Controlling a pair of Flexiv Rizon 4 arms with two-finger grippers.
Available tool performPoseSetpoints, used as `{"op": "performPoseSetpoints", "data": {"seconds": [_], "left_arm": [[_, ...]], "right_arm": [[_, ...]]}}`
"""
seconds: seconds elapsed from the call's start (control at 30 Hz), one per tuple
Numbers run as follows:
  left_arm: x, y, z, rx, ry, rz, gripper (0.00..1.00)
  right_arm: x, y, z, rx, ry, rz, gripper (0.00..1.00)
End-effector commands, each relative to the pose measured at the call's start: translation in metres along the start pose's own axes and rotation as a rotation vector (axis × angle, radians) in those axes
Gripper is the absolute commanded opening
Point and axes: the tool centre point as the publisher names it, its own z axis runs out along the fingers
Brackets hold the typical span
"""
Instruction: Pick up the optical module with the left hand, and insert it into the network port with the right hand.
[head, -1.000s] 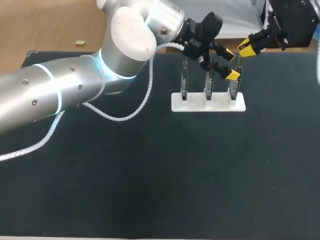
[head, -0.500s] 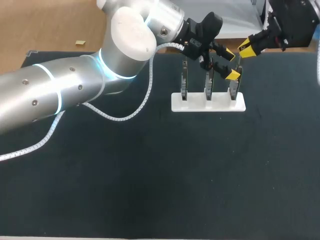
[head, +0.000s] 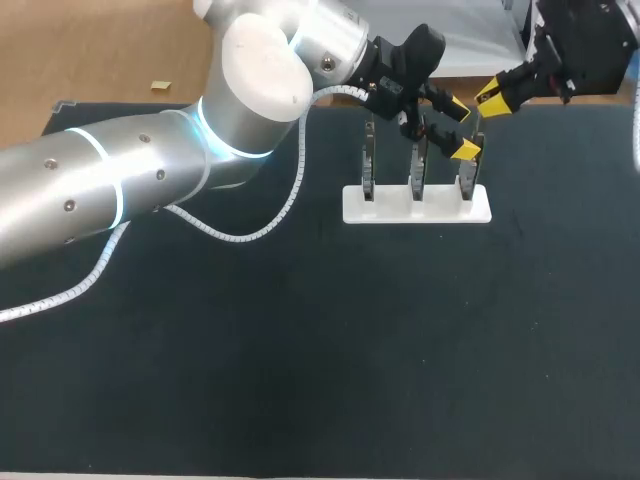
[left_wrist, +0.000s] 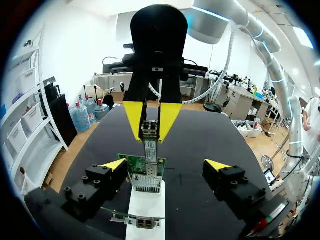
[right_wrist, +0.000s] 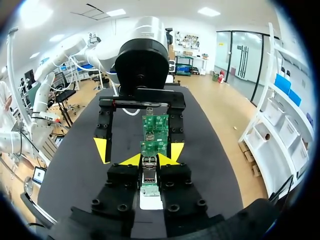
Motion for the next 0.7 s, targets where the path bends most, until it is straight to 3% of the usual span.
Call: {"op": "performPoseSetpoints", "data": {"seconds": [0.03, 0.7], "left_arm": [[-0.0015, 0.0024, 0.0006, 0.004, 0.006, -0.002, 1.00], [-0.0015, 0.0024, 0.0006, 0.004, 0.006, -0.002, 1.00]], "right_arm": [[0.0003, 0.0013, 0.0012, 0.001, 0.003, 0.001, 0.00], [0.0030, 0.0000, 0.0035, -0.006, 0.012, 0.008, 0.00]]}}
